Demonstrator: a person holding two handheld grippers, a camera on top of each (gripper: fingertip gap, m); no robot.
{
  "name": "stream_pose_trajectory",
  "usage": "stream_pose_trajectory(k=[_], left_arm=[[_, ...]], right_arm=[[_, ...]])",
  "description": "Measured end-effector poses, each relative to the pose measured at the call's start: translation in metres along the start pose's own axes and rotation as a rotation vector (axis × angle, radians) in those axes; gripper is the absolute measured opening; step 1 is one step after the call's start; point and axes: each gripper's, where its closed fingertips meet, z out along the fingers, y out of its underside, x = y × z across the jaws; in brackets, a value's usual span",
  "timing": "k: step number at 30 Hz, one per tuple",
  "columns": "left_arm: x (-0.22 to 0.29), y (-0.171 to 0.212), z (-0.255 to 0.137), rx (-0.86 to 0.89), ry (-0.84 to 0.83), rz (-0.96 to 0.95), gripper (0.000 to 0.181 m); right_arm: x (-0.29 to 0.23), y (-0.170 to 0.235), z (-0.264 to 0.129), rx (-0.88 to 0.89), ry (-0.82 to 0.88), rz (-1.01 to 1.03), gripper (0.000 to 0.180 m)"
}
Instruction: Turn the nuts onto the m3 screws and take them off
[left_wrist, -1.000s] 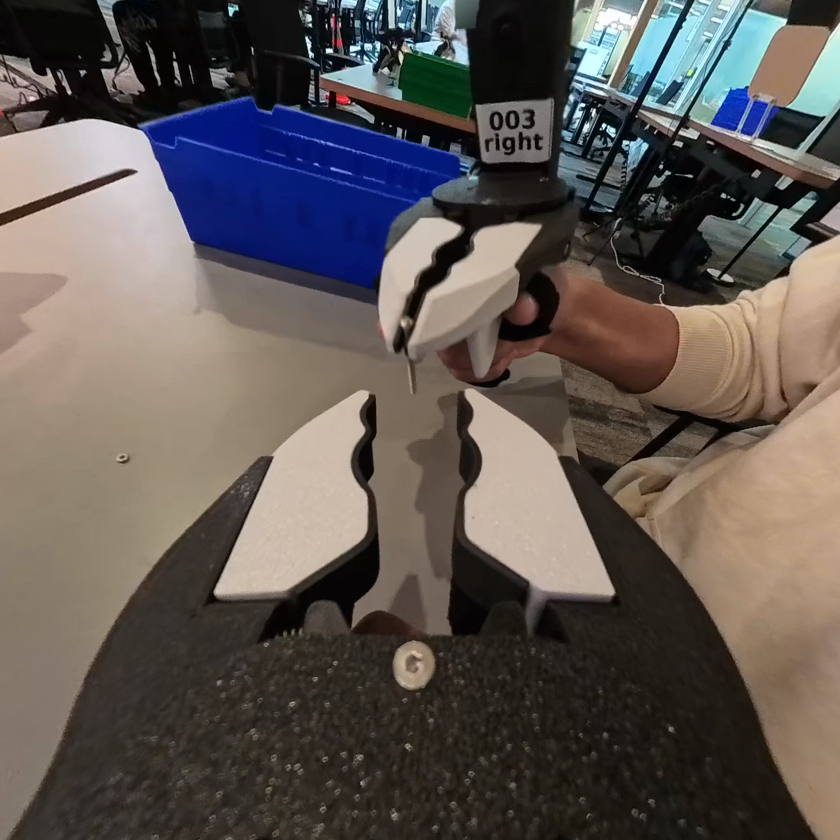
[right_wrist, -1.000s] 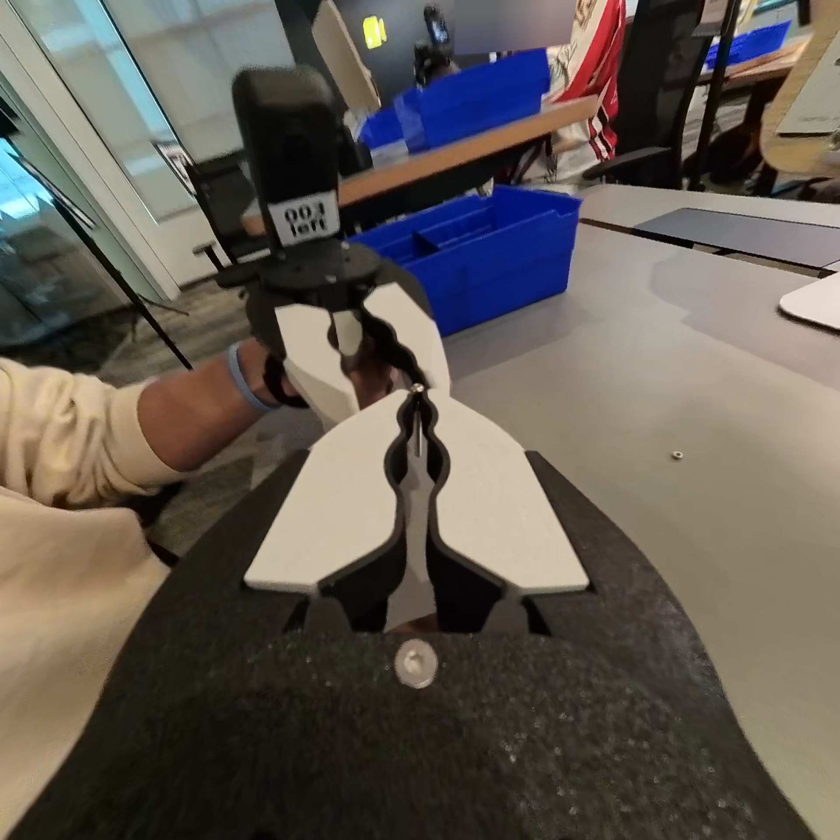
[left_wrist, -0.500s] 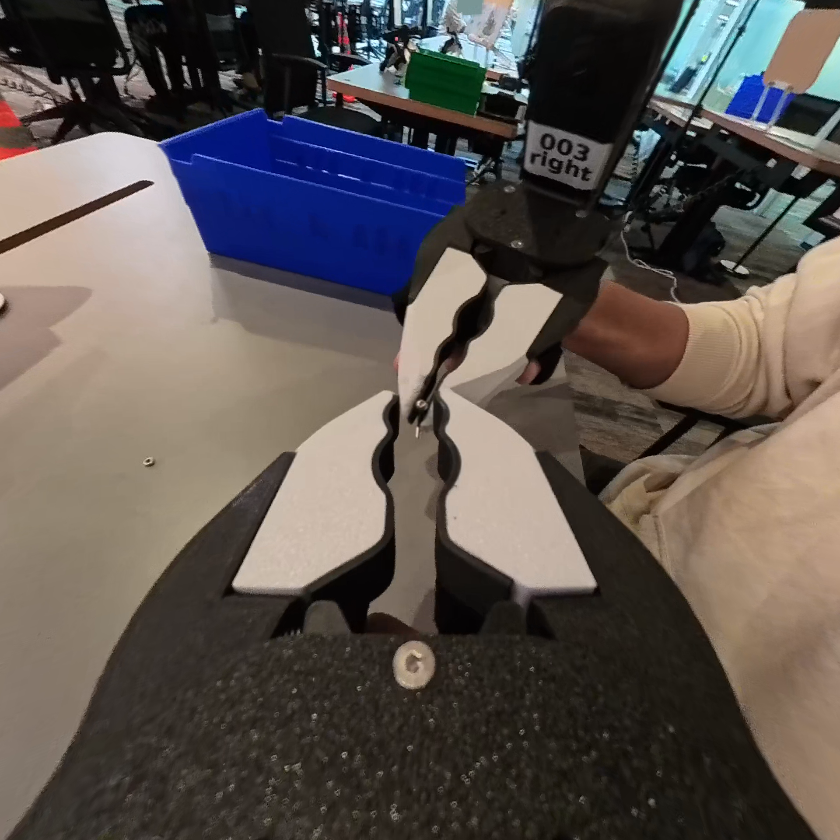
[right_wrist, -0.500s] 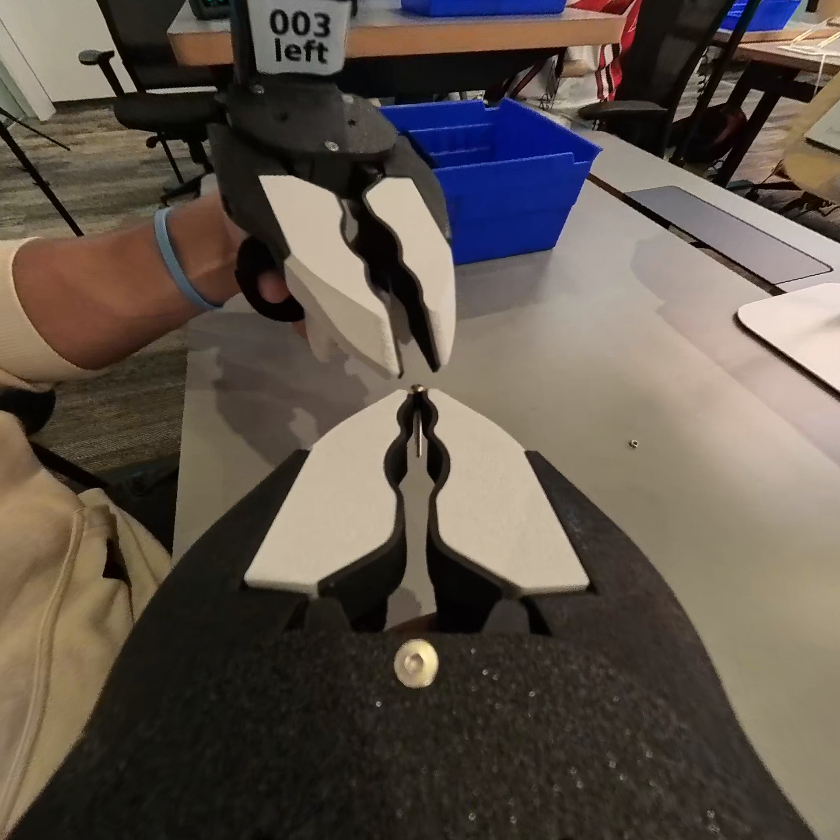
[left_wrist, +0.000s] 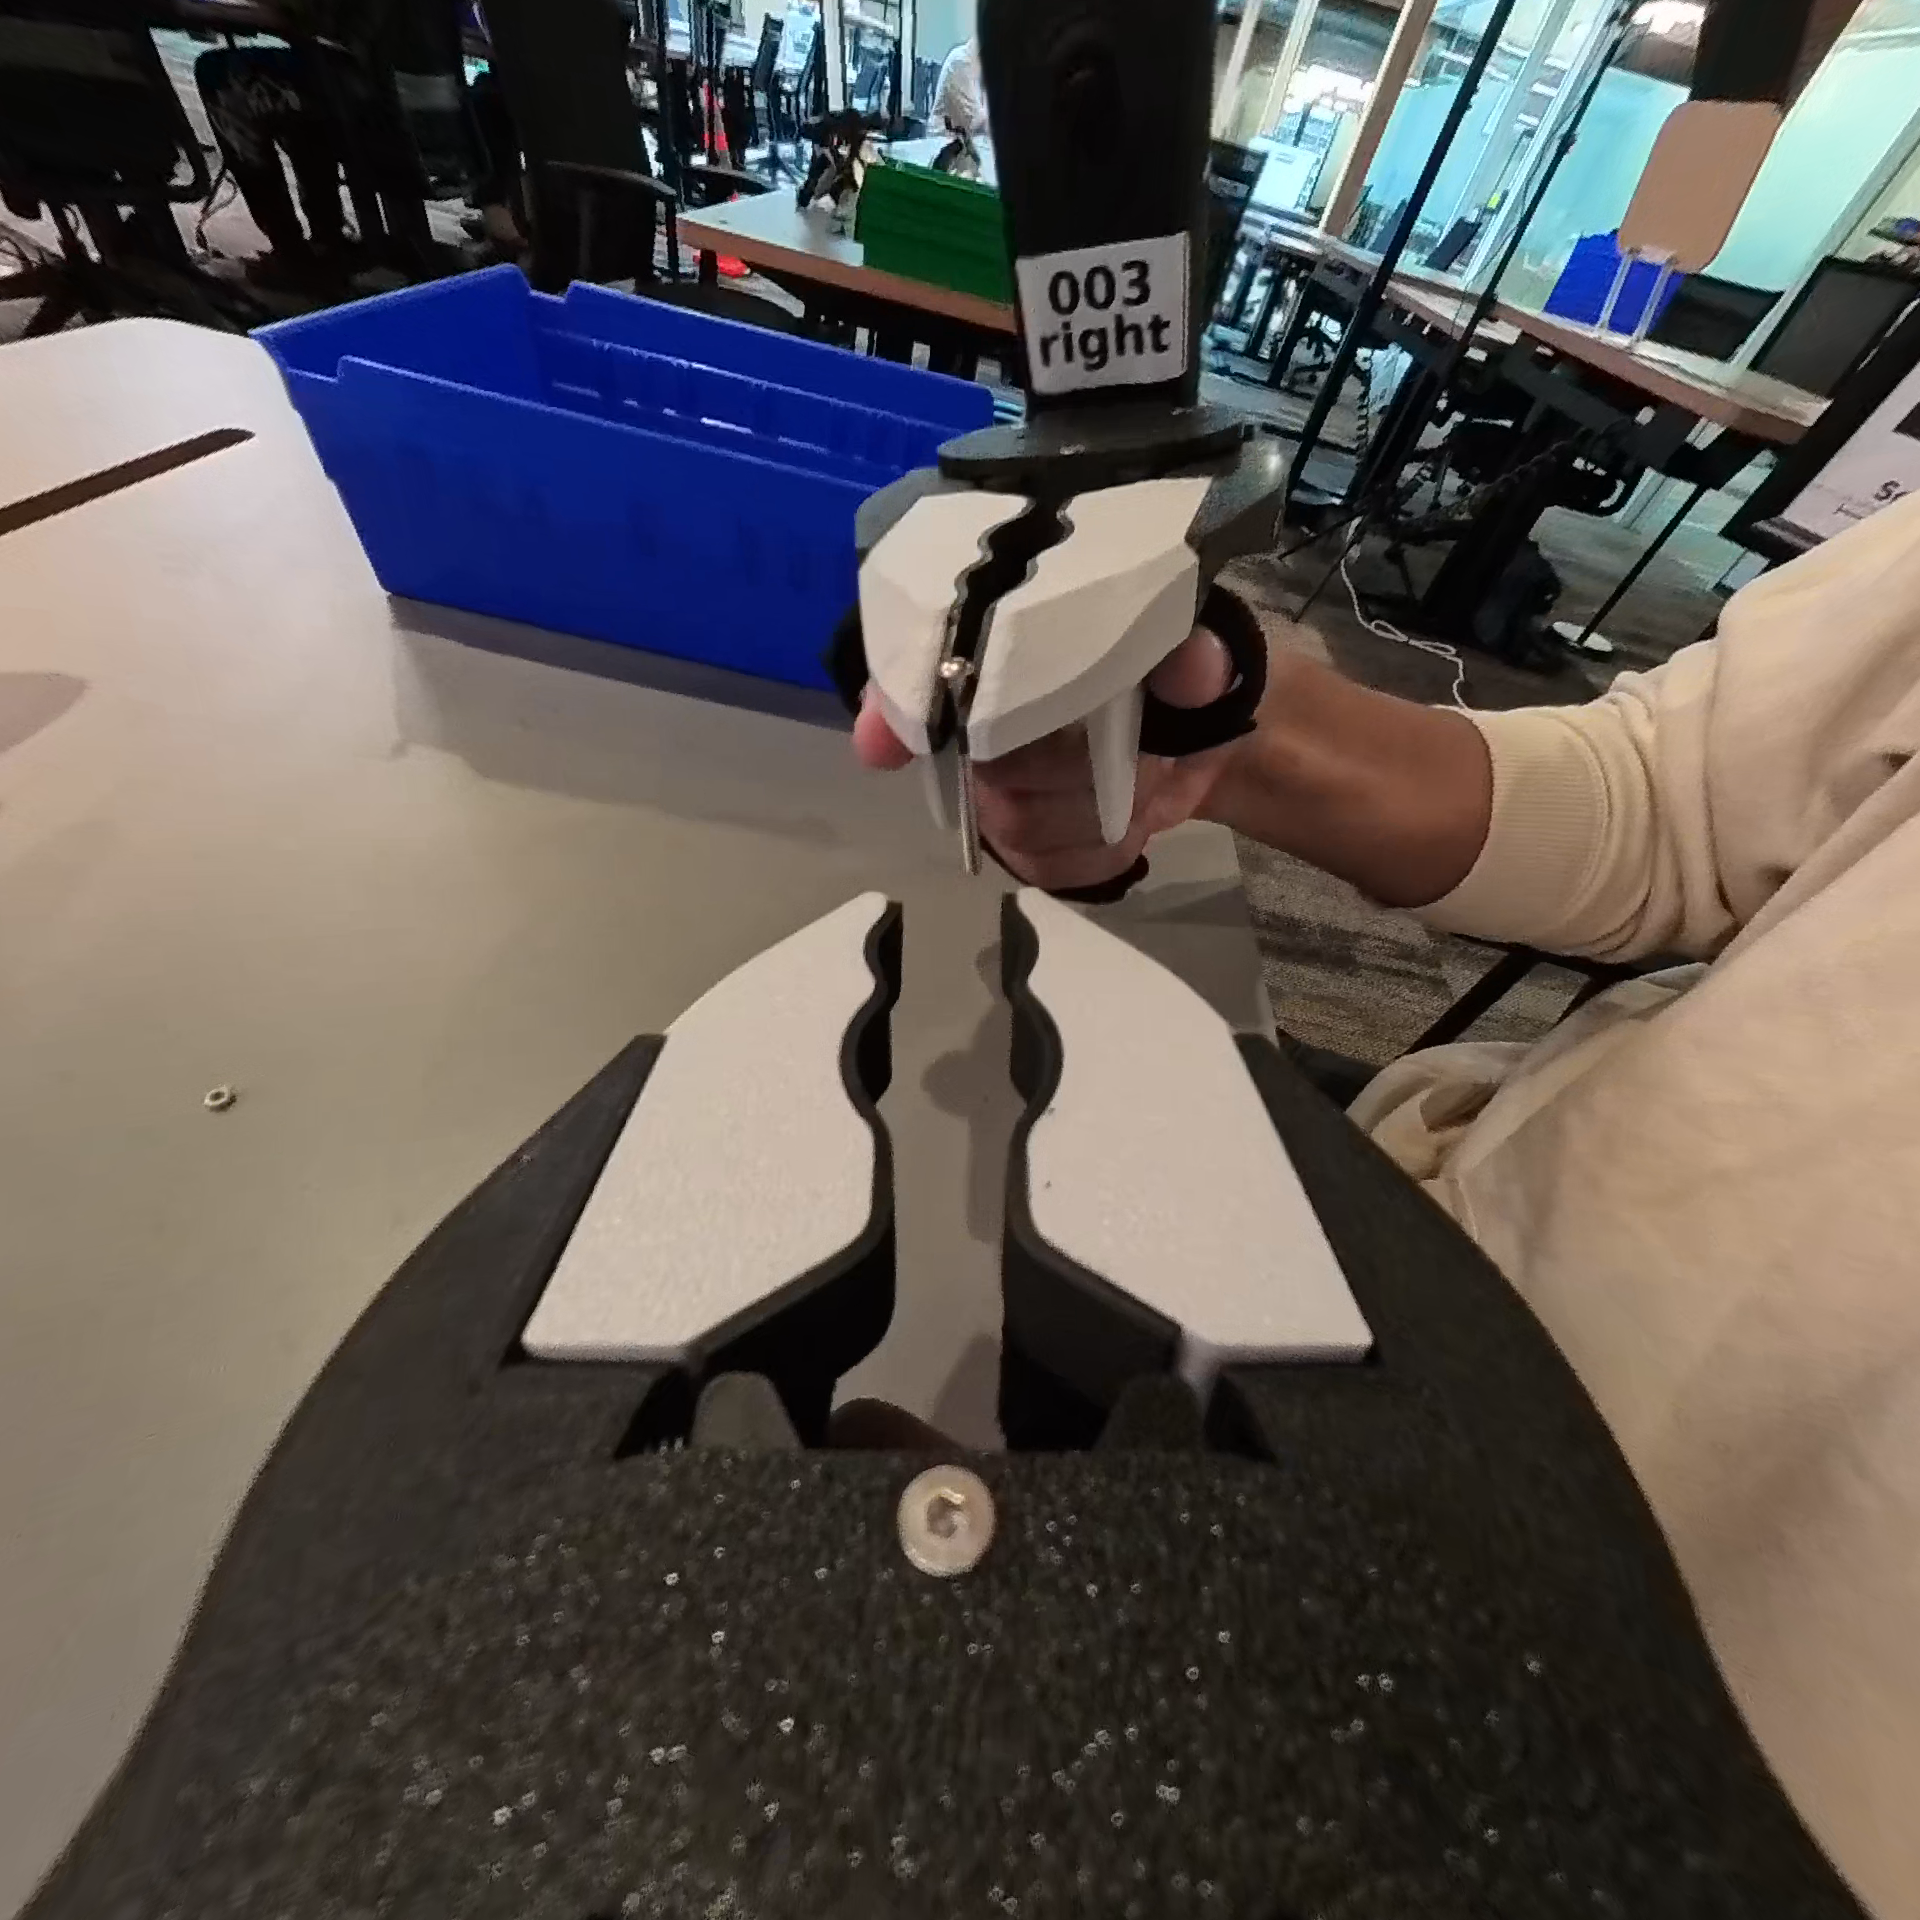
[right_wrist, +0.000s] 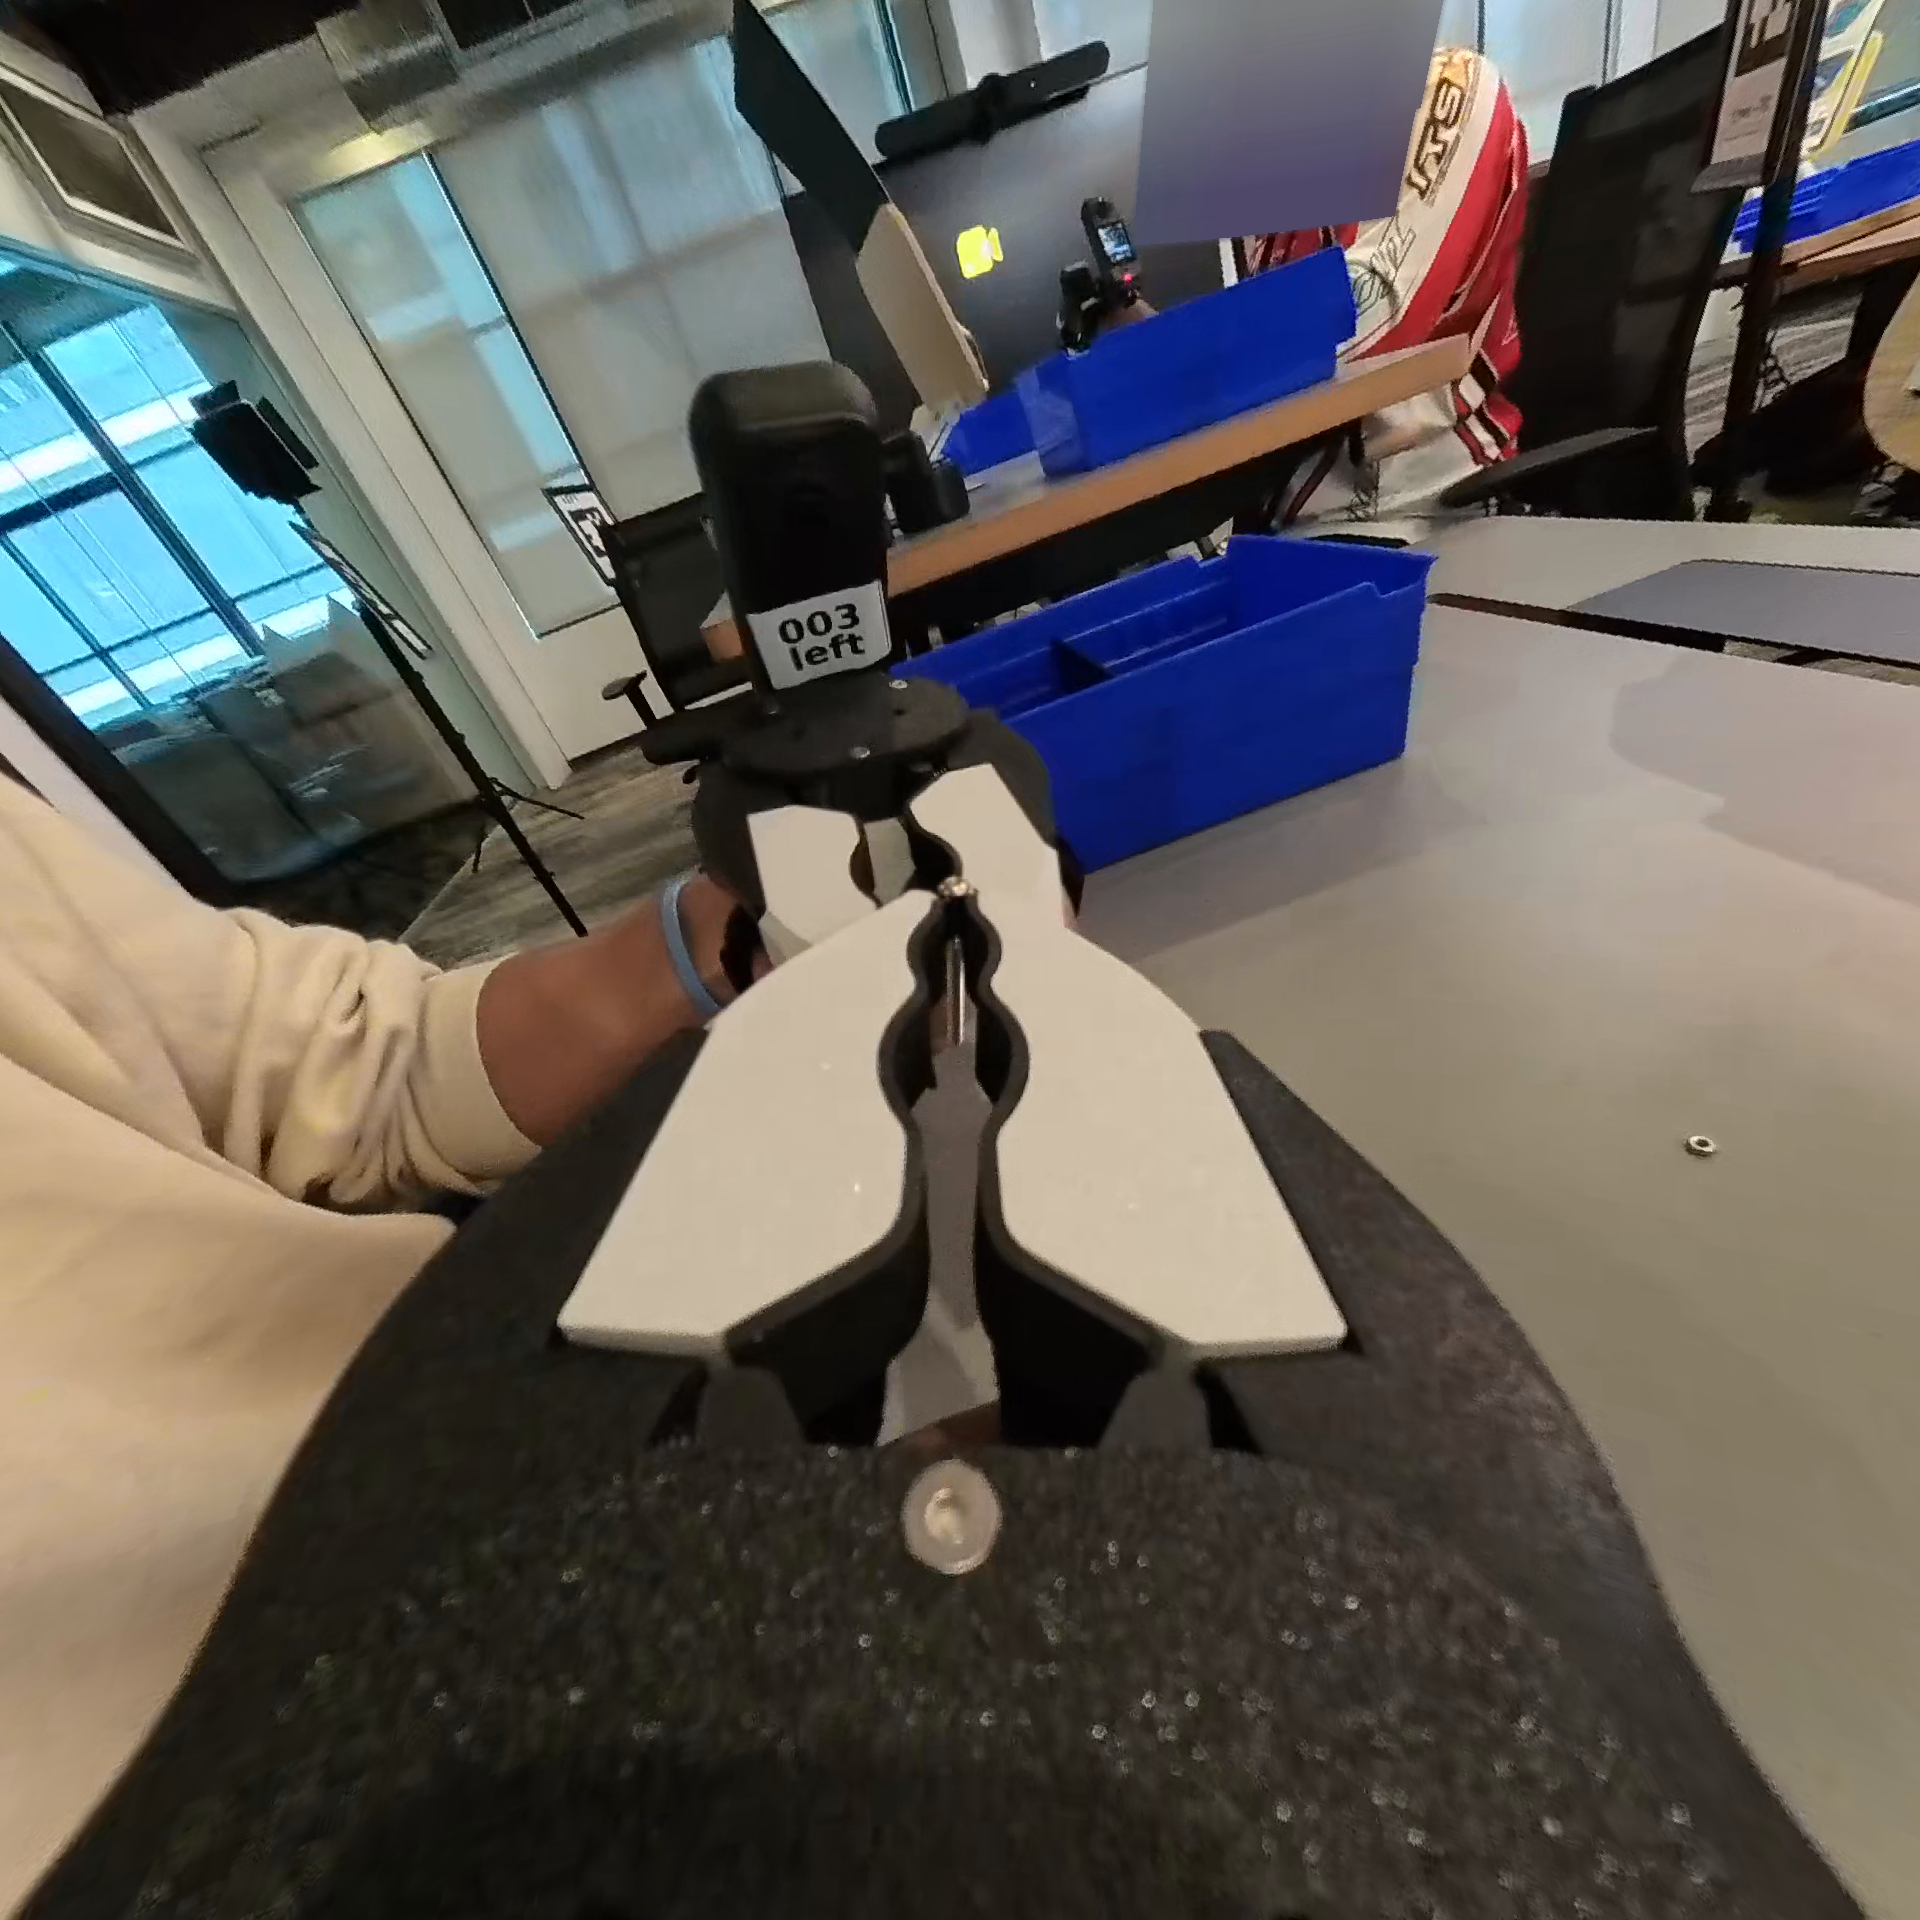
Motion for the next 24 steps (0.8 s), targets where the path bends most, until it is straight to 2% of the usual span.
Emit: stream_pose_trajectory(k=[4,6,10,13,16,20,24], left_arm=[[0.000,-0.005,0.002,0.013,0.000,0.006,0.019],[0.002,-0.005,0.002,0.011,0.016,0.008,0.003],[0.000,-0.006,0.002,0.020,0.008,0.000,0.002],[-0.004,-0.006,-0.001,0.037,0.000,-0.013,0.002],[-0.008,-0.008,-0.007,0.065,-0.008,-0.035,0.002],[-0.010,-0.013,-0.009,0.140,0.007,-0.093,0.002],[-0.010,-0.023,-0.013,0.234,0.057,-0.172,0.002]], right_arm=[[-0.001,0.005,0.004,-0.027,-0.005,-0.006,0.002],[0.001,0.004,0.004,-0.019,0.004,-0.010,0.002],[0.002,0.003,0.002,-0.013,0.014,-0.011,0.003],[0.004,0.006,-0.004,-0.019,0.041,-0.023,0.023],[0.013,0.012,-0.015,-0.039,0.131,-0.049,0.031],[0.018,0.013,-0.018,-0.043,0.219,-0.041,0.030],[0.008,0.030,-0.012,-0.056,0.205,-0.062,0.024]])
